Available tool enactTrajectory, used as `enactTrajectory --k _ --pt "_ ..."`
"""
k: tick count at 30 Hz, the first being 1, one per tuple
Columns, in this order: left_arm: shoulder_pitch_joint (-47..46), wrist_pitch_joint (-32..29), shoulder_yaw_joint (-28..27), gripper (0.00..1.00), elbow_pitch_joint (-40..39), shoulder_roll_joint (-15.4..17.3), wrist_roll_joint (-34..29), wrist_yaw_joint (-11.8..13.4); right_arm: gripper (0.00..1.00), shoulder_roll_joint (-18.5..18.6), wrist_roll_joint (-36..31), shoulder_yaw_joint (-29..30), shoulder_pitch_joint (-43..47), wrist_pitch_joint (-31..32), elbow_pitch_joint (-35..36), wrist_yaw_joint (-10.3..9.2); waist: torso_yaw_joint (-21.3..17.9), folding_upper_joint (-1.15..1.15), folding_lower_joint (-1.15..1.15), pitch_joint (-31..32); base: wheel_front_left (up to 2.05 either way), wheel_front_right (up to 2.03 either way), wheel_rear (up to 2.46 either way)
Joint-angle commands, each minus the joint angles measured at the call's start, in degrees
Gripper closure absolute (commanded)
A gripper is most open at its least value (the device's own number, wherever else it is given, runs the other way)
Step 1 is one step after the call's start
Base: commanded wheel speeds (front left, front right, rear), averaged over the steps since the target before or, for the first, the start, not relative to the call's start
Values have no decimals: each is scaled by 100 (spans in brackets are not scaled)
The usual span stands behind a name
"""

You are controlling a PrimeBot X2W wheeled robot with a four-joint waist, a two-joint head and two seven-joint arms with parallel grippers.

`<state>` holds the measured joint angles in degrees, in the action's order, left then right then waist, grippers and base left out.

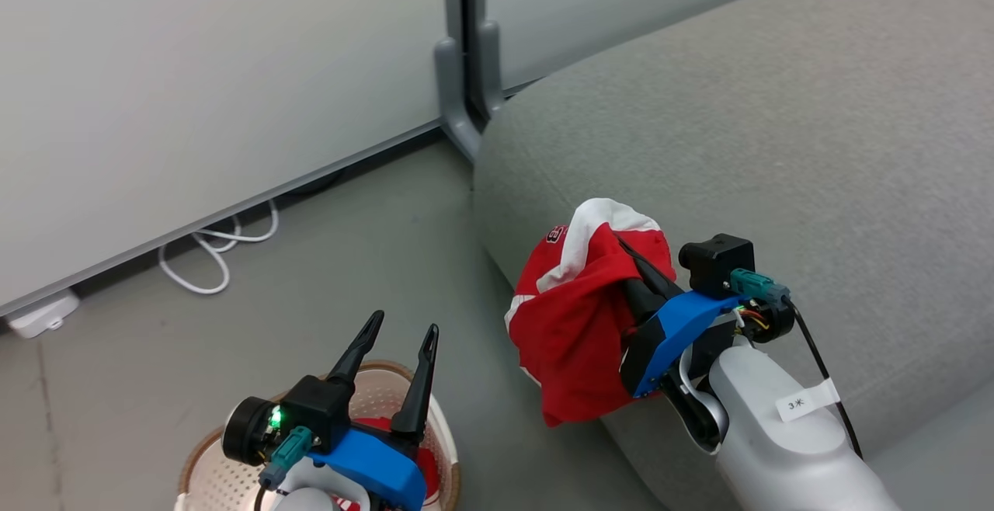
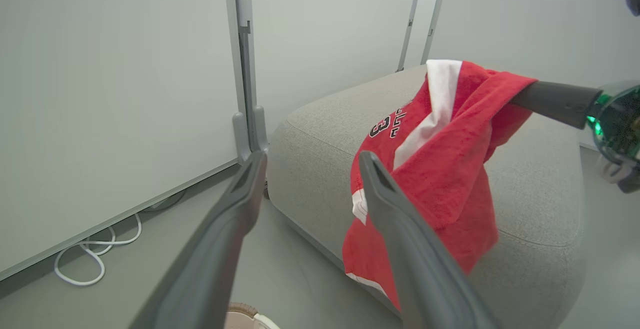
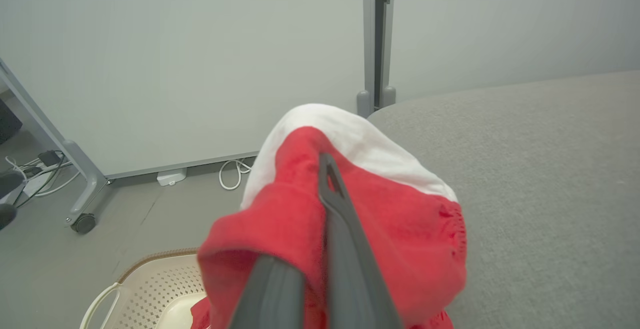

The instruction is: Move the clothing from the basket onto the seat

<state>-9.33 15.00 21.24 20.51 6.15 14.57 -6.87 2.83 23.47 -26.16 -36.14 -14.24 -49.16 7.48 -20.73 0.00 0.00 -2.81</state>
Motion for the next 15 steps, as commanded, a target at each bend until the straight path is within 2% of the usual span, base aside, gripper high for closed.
enactTrajectory --k 1,8,15 --pt "-75 27 -23 0 -2 2 -39 -23 100 10 -5 13 64 -21 39 3 -272 0 0 -108 0 0 0" --pt "-155 27 -47 0 -11 5 -108 -47 100 10 -9 61 130 -20 147 3 -696 0 0 -230 0 0 0" --pt "-185 27 -37 0 -1 34 -149 -65 100 9 6 60 170 -10 234 3 -885 0 0 -318 0 0 0"
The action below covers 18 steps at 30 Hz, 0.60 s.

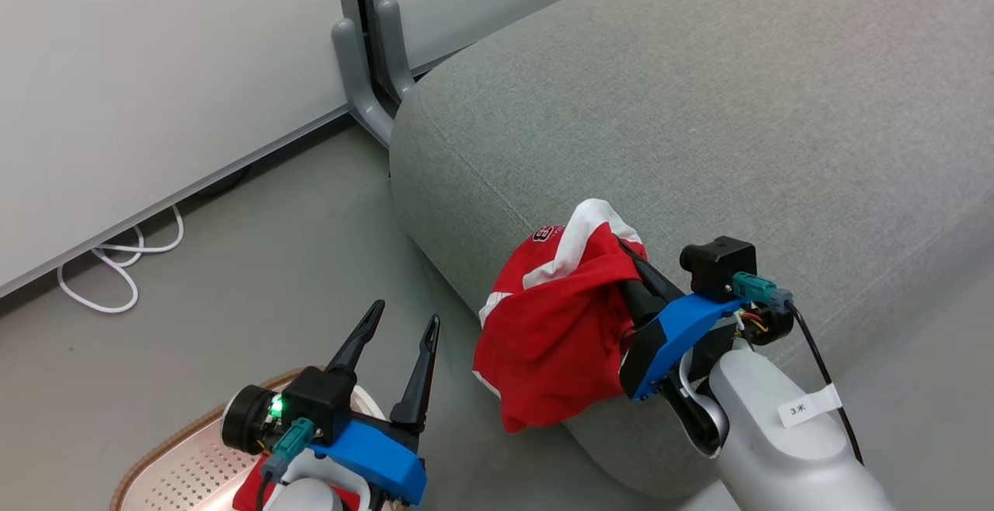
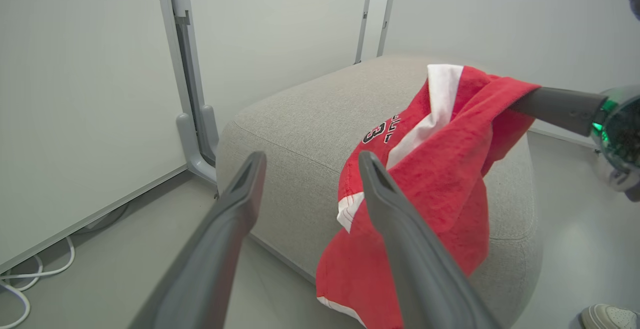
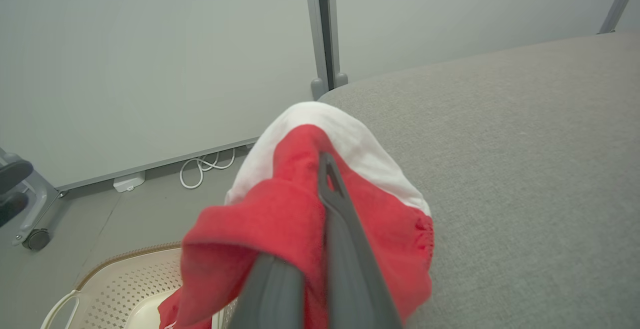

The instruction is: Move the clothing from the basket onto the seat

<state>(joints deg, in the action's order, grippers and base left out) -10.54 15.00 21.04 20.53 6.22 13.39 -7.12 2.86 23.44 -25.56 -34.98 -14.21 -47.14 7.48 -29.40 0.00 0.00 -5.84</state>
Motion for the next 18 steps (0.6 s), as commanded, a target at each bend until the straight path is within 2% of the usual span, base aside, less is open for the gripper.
enactTrajectory --k 1,11,18 --pt "-65 27 -16 0 -4 28 -30 -40 100 5 6 6 64 -14 38 3 -27 0 0 -22 0 0 0" --pt "-134 27 50 0 -19 51 -17 -42 100 6 -39 155 7 5 46 3 42 0 0 -123 0 0 0" --pt "-252 27 102 0 -62 157 -26 -44 100 9 -39 550 -501 141 -205 3 149 0 0 -385 0 0 0"
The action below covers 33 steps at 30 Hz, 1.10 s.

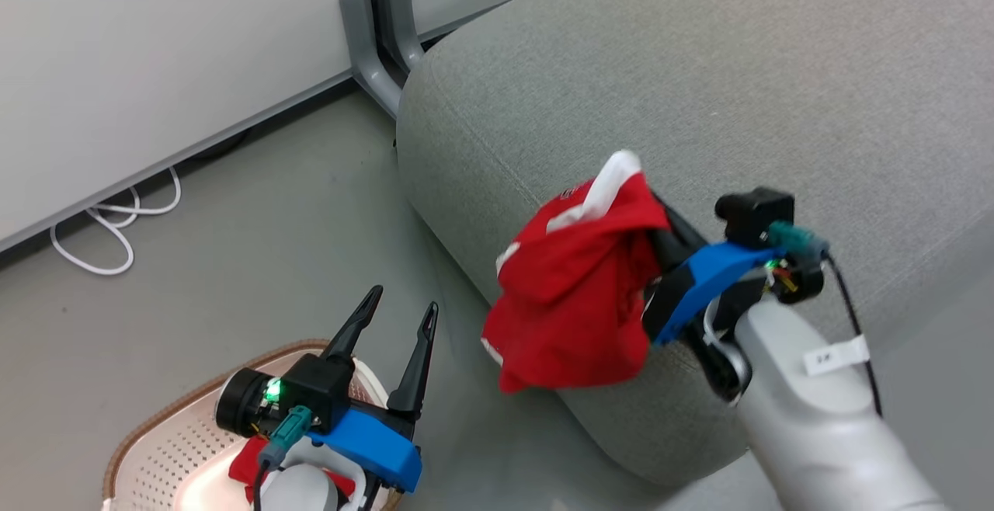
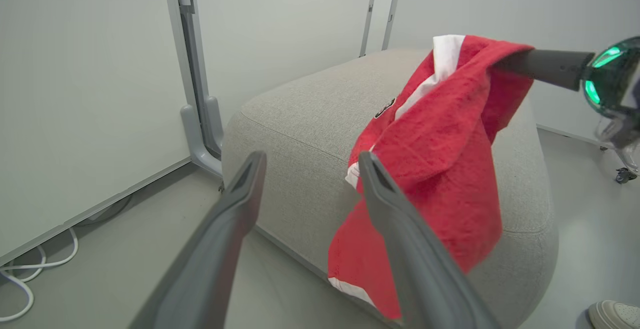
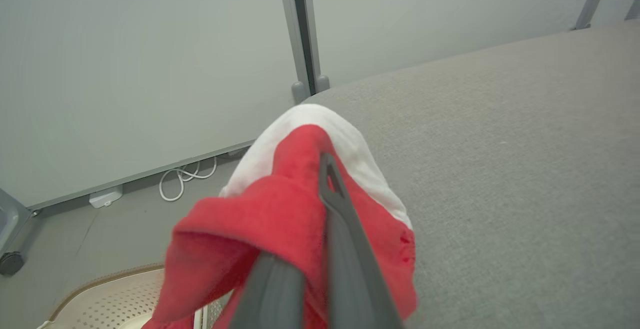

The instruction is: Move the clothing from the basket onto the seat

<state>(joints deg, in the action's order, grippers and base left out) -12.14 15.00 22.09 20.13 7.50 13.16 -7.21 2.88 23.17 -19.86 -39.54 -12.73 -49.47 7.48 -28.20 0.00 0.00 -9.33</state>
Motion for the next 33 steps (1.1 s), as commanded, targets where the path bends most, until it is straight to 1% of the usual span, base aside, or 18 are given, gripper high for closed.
enactTrajectory --k 1,4,7,14,17,18,25,30,33 --pt "-119 27 26 0 -40 39 -5 -35 100 57 -46 76 -160 21 -28 3 58 0 0 -113 0 0 0" --pt "-266 27 86 0 -108 151 -32 -33 100 210 -108 401 -625 48 -160 2 161 0 0 -385 0 0 0" --pt "-450 27 170 0 -209 259 -52 -21 100 462 -106 782 -1085 79 -295 2 298 0 0 -719 0 0 0" --pt "-963 27 494 0 -547 542 -60 -22 100 1301 -159 1807 -2044 14 -625 3 773 0 0 -1639 0 0 0" --pt "-1203 27 627 0 -672 608 -55 -22 100 1765 -157 2416 -2355 -121 -647 2 1020 0 0 -1983 0 0 0" --pt "-1285 27 654 0 -709 634 -56 -22 100 1862 -189 2608 -2419 -159 -649 2 1098 0 0 -2093 0 0 0" --pt "-1665 27 792 0 -904 754 -68 -22 100 2189 -542 3465 -2396 -243 -728 2 1494 0 0 -2622 0 0 0" --pt "-1776 27 852 0 -869 710 -16 -22 100 2113 -961 3813 -2168 -251 -835 3 1672 0 0 -2634 0 0 0" --pt "-1762 27 859 0 -825 689 4 -22 100 1973 -1156 3993 -2066 -252 -847 2 1706 0 0 -2568 0 0 0"
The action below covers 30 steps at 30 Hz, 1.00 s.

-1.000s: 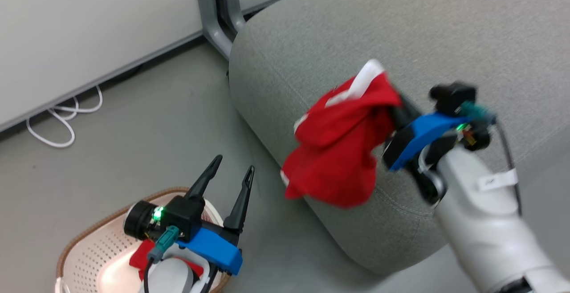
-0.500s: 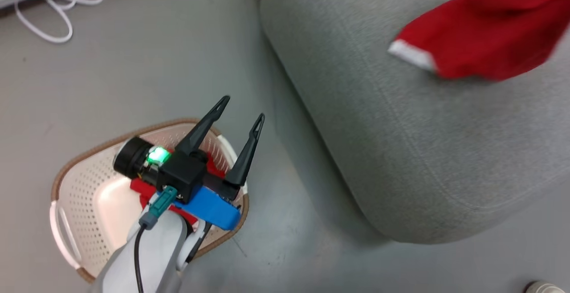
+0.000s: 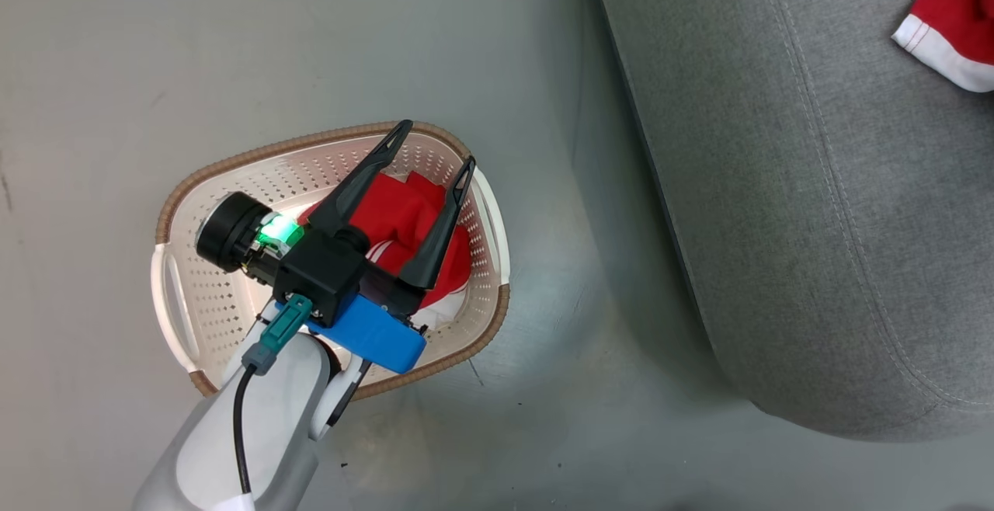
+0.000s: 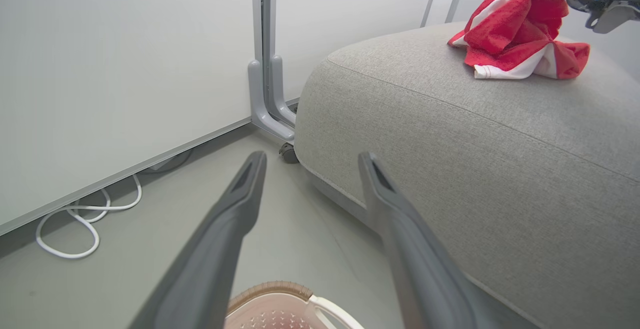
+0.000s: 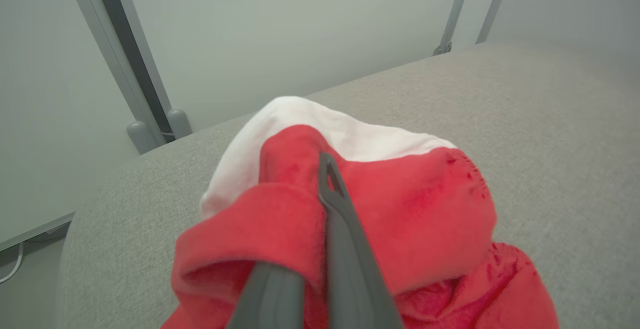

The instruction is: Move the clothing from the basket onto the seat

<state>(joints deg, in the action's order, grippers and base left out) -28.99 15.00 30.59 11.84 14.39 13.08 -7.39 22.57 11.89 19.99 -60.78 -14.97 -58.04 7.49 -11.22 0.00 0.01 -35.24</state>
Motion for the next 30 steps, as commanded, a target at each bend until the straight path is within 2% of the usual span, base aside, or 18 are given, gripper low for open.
enactTrajectory --k 1,8,9,10,11,12,13,14,21,30 --pt "-56 28 4 0 9 -5 18 -5 100 -30 -87 64 87 -29 34 1 9 0 -1 47 0 0 0" --pt "56 27 -31 0 69 -66 42 -5 100 -262 -387 322 240 -30 17 1 -18 0 -1 239 0 0 0" --pt "65 27 -42 0 85 -76 42 -5 96 -279 -415 346 242 -29 -1 1 -32 0 -1 270 0 0 0" --pt "71 27 -47 0 104 -94 47 -5 63 -309 -438 369 249 -29 -29 1 -41 0 -1 308 0 0 0" --pt "82 27 -47 0 132 -110 53 -5 50 -332 -460 364 257 -30 -63 1 -48 0 -1 358 0 0 0" --pt "105 27 -42 0 163 -126 56 -5 11 -351 -496 339 279 -22 -102 1 -51 0 -1 421 0 0 0" --pt "136 27 -41 0 191 -147 78 -5 11 -359 -534 310 310 -9 -141 1 -49 0 -1 495 0 0 0" --pt "173 27 -46 0 224 -174 107 -5 0 -360 -561 297 340 -4 -178 1 -42 0 -1 591 0 0 0" --pt "513 27 -213 0 431 -430 258 -5 0 -442 -749 51 754 3 -213 1 54 0 -1 1265 0 0 0" --pt "1293 27 -616 0 643 -701 329 -5 0 -802 -703 -413 1785 33 91 1 275 0 -1 2252 0 0 0"
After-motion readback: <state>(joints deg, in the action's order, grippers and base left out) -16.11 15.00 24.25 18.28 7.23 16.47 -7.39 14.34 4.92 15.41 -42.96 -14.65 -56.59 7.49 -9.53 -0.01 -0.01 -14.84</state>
